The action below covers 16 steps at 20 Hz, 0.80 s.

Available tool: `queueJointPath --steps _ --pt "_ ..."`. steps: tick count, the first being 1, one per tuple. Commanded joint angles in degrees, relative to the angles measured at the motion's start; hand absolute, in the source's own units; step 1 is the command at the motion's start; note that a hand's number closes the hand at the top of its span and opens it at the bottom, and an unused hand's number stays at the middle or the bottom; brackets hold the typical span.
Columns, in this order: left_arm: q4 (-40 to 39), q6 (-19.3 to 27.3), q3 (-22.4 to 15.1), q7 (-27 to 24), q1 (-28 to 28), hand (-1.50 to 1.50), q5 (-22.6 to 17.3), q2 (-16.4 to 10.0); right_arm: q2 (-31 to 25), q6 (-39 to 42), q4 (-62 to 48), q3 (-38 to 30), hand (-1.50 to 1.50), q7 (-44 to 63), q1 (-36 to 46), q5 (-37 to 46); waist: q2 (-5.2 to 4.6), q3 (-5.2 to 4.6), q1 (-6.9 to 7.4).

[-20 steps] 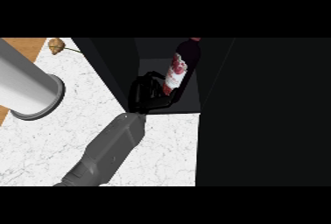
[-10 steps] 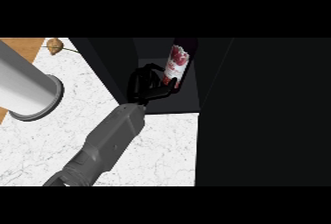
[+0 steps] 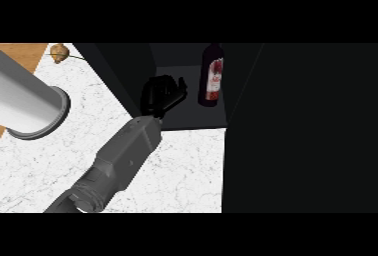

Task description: Pick up the wine, place it into the cabinet and close the cabinet

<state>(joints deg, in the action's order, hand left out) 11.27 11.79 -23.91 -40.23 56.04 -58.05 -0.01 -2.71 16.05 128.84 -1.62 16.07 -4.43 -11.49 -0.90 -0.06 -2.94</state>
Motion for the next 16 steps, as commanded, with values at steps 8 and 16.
queueJointPath --steps 8,16 --pt "-4.03 0.25 4.21 -8.55 1.38 -1.50 -0.11 -0.22 -0.09 0.37 -0.03 0.08 -1.50 -0.88 -0.56 0.91 0.08 0.02 0.44" --pt "1.12 -2.50 3.15 -13.13 -2.06 -1.50 2.19 -0.88 0.25 -1.42 -0.87 0.58 -1.50 0.84 1.57 2.73 0.72 0.04 2.36"
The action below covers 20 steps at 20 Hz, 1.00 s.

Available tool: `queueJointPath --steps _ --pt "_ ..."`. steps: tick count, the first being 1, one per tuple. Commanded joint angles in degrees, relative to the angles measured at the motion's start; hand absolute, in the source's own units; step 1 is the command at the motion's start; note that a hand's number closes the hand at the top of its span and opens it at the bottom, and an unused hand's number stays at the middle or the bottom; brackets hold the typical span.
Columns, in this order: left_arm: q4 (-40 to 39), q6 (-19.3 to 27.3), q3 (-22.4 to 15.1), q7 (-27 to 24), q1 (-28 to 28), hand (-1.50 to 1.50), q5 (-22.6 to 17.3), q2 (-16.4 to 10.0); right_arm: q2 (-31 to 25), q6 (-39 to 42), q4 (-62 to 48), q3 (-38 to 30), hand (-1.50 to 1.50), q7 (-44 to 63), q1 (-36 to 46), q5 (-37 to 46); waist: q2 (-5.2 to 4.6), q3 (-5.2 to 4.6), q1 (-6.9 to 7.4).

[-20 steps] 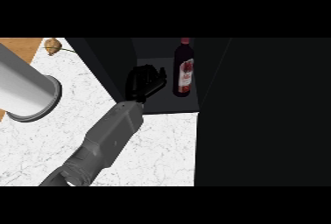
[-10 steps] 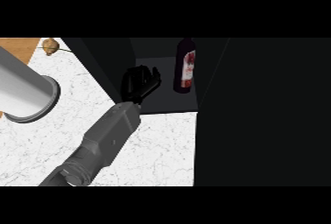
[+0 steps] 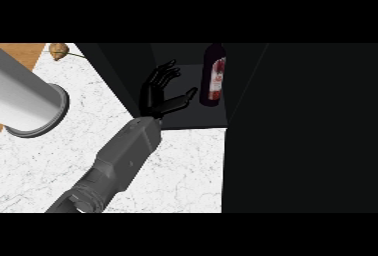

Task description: Pick up the wine, place it into the cabinet and close the cabinet

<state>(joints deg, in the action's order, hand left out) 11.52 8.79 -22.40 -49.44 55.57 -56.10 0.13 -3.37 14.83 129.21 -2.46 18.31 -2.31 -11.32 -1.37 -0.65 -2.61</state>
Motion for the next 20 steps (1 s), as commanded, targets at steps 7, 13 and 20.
queueJointPath --steps 7,13,20 --pt "8.17 4.84 -1.03 -3.59 -6.65 -1.50 2.33 -0.67 0.12 -0.27 0.69 0.03 -1.50 -0.01 -1.16 1.05 1.83 0.68 3.42" --pt "24.56 6.01 -6.82 4.28 -14.58 -1.50 6.59 -4.61 0.90 -0.53 1.56 0.63 -1.50 -0.24 -2.51 1.35 2.06 0.70 4.15" --pt "51.78 10.42 -15.54 12.18 -28.58 -1.50 10.89 -10.04 0.90 -0.85 2.01 1.32 -1.50 0.60 -2.17 2.22 2.20 0.72 4.88"
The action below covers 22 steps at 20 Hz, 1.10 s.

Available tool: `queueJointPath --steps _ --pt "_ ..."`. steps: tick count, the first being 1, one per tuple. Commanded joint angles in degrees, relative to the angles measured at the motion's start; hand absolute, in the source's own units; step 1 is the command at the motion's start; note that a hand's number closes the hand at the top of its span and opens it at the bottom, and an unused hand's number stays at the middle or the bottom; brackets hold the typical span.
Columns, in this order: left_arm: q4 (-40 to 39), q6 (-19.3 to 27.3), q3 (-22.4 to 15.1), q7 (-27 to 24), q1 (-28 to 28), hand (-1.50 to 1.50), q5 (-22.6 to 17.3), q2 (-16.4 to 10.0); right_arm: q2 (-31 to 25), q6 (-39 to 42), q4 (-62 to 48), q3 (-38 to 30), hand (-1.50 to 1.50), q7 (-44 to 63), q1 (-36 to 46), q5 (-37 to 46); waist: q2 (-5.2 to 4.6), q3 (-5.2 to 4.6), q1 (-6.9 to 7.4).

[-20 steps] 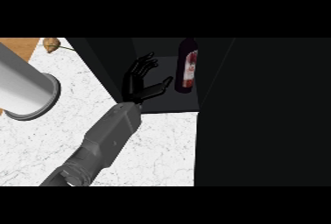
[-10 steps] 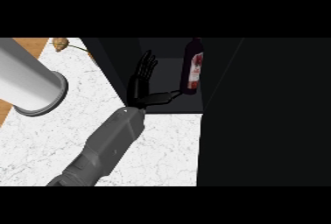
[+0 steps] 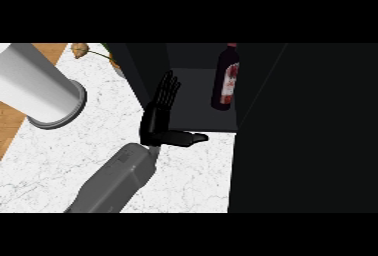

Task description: Pick up the wine, place it into the cabinet and close the cabinet

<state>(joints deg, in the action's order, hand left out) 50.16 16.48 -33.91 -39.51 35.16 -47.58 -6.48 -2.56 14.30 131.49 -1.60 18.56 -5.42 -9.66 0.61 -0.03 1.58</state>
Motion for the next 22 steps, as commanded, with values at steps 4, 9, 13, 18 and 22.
queueJointPath --steps 4,9,13,18,22 --pt "30.86 7.98 -4.48 9.48 -13.22 -1.50 3.21 -11.10 0.79 -1.28 4.21 1.79 -1.50 2.65 -0.95 0.54 0.13 0.10 0.08" --pt "46.51 13.38 -4.44 15.92 -20.11 -1.50 6.15 -15.12 2.10 -1.88 1.34 5.31 -1.50 1.55 1.86 4.21 -0.35 0.07 -0.78" --pt "53.96 13.03 -4.58 16.91 -26.64 -1.50 8.64 -16.52 -2.04 0.77 -0.06 0.23 1.50 2.44 4.34 0.34 -0.49 0.05 -1.15" --pt "60.65 15.70 -3.50 15.71 -32.30 -1.50 9.57 -19.34 -7.35 9.20 2.49 4.53 1.50 3.06 0.96 0.77 -0.37 0.07 -0.79" --pt "63.45 13.16 1.24 13.63 -39.10 -1.50 8.69 -24.27 -8.67 13.05 7.49 9.64 1.50 6.06 -3.39 -1.73 -0.37 0.03 -1.22"
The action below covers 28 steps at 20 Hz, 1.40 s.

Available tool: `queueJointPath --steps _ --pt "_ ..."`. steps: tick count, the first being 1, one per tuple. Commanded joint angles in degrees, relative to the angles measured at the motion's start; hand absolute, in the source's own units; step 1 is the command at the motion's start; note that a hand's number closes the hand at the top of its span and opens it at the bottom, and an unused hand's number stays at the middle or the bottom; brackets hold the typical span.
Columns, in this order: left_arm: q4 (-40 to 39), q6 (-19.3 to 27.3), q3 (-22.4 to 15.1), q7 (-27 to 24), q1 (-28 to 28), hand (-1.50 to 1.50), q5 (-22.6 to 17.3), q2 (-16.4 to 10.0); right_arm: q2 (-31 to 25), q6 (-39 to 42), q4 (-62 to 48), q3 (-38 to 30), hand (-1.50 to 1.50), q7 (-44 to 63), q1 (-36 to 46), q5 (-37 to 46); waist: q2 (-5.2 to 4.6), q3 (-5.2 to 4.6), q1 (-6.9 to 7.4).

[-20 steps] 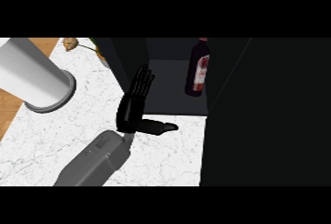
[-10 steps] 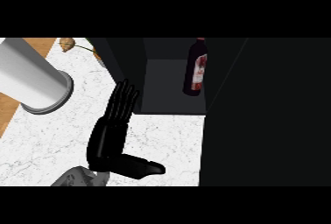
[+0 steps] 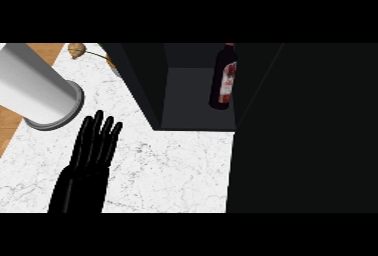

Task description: Pick up the wine, place it into the cabinet and close the cabinet

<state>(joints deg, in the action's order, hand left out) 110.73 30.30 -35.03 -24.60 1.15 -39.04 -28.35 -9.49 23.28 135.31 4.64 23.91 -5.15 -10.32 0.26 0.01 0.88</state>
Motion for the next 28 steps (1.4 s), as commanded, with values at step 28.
queueJointPath --steps 28 --pt "14.95 -28.50 37.84 -5.23 -39.60 -1.50 -16.35 -16.38 9.46 -32.74 -11.29 43.49 1.50 18.67 31.46 20.04 0.01 -0.13 0.98"
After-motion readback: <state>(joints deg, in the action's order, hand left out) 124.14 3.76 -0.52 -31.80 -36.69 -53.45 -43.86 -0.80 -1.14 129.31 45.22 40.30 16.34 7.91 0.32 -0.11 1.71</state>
